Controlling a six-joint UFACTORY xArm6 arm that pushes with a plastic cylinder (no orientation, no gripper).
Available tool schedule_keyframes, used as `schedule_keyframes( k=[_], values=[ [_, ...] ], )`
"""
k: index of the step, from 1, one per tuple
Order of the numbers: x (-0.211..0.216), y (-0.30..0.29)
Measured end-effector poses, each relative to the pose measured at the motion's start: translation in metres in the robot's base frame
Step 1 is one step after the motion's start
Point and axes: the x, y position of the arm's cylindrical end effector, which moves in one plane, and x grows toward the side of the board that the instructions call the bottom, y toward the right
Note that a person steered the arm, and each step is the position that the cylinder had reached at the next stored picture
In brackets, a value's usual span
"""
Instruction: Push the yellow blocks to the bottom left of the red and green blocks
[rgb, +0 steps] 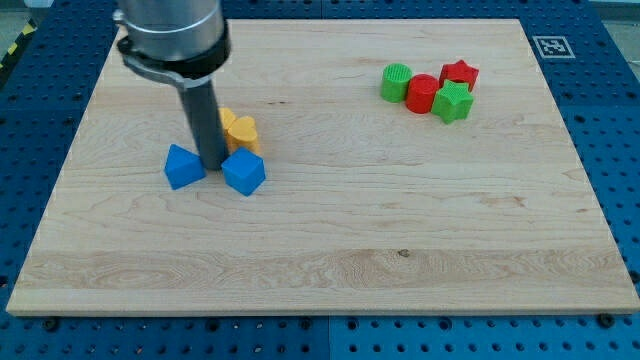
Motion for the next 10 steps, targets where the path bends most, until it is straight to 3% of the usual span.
schedule_keyframes(
  k=[2, 3, 4, 8, 10],
  values=[
    [-0.024, -0.093],
    [-0.045, -0.089],
    [-0.045, -0.072],
    [-0.033, 0.107],
    [-0.033, 0.117]
  ],
)
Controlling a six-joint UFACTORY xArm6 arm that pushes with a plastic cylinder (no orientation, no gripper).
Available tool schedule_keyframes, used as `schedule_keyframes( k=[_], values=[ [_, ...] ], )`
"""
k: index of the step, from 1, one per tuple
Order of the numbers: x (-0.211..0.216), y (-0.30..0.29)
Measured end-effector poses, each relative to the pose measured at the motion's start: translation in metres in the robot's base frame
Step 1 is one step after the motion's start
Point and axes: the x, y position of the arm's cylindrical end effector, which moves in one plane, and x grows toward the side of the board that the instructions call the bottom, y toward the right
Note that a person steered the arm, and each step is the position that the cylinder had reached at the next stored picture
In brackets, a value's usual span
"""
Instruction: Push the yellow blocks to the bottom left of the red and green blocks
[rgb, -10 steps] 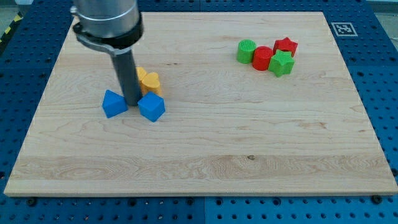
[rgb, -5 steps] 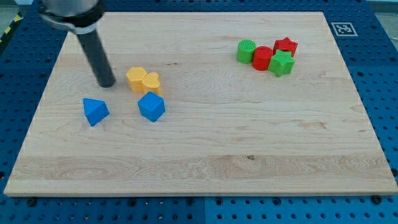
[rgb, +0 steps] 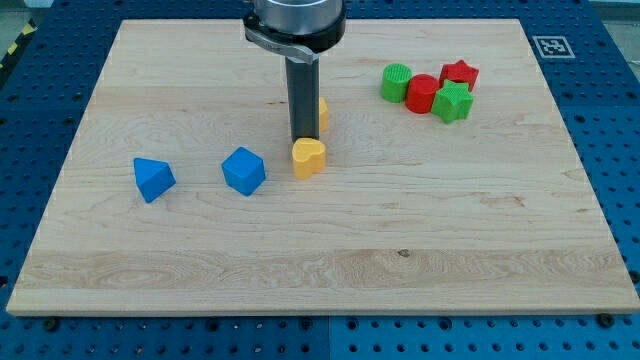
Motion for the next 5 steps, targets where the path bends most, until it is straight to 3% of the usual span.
schedule_keyframes(
  k=[1, 2, 5],
  values=[
    [0.000, -0.020],
    [0.029, -0.028],
    [0.047, 0.047]
  ],
)
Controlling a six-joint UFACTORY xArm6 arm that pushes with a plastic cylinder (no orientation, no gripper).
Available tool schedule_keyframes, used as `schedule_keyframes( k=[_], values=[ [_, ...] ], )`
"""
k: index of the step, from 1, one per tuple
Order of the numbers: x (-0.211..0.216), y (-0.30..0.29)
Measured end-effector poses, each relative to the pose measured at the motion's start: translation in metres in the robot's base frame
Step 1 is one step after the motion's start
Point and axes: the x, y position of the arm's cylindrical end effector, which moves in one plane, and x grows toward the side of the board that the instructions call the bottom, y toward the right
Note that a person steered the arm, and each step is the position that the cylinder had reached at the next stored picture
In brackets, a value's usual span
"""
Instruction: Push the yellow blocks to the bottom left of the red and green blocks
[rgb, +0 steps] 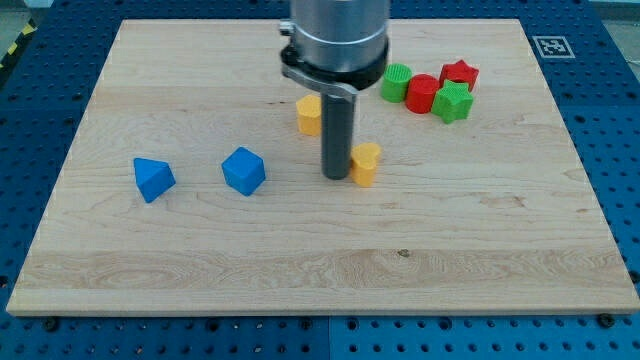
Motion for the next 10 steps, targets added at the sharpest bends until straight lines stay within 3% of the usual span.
schedule_keyframes(
  k=[1, 3, 5, 8, 10],
  values=[
    [0.000, 0.014],
    [-0.013, -0.053],
    [-0.090, -0.091],
    [-0.089, -0.030],
    [-0.064, 0.015]
  ],
)
